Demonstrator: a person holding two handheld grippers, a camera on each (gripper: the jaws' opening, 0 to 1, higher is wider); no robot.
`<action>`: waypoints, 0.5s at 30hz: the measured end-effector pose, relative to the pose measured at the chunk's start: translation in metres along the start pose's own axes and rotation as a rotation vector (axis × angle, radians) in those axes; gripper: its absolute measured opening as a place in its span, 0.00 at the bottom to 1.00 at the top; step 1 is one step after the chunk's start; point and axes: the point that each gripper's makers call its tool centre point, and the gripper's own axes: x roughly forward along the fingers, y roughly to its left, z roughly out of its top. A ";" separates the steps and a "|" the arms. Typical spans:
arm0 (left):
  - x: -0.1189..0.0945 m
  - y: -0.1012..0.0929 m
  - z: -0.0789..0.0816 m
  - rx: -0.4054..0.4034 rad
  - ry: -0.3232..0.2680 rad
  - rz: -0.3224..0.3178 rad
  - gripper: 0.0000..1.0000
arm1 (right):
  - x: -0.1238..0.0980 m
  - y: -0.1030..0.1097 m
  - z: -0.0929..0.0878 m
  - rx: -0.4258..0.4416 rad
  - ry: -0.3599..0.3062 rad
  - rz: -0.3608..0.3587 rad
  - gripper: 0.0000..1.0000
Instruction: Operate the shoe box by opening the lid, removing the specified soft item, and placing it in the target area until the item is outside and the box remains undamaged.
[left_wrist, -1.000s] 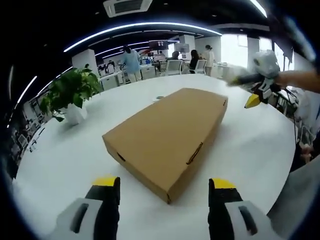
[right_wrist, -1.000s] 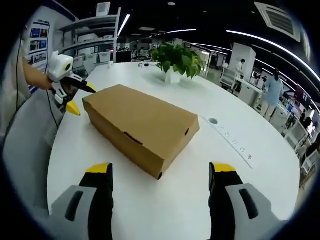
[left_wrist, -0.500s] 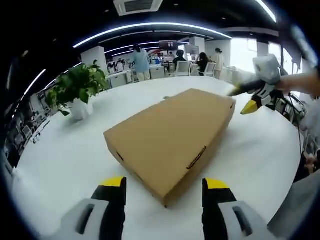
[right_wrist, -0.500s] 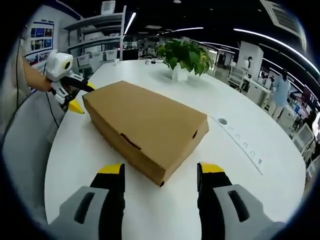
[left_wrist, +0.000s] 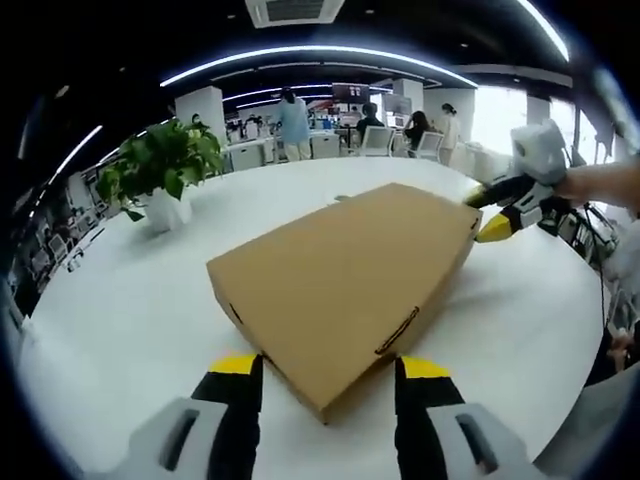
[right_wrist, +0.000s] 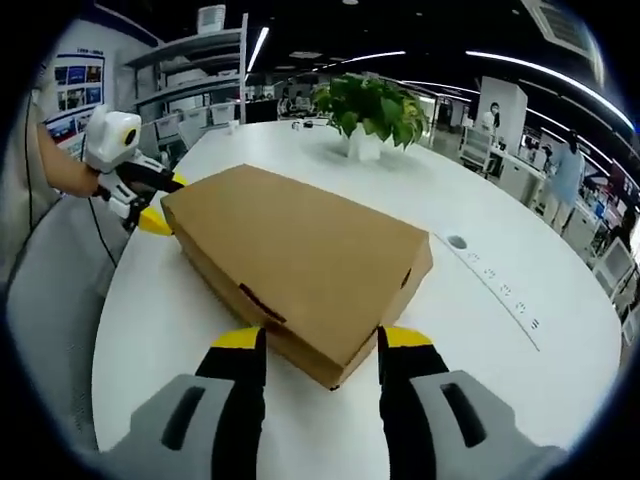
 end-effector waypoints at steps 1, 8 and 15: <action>0.000 0.000 0.000 -0.001 -0.001 0.003 0.53 | 0.000 0.000 0.000 0.000 0.004 -0.003 0.42; 0.000 -0.001 0.000 -0.005 0.000 0.009 0.52 | 0.001 0.002 -0.001 0.020 0.009 -0.015 0.42; 0.000 0.001 -0.001 -0.003 0.004 -0.005 0.51 | 0.001 0.005 -0.001 0.047 0.001 -0.038 0.43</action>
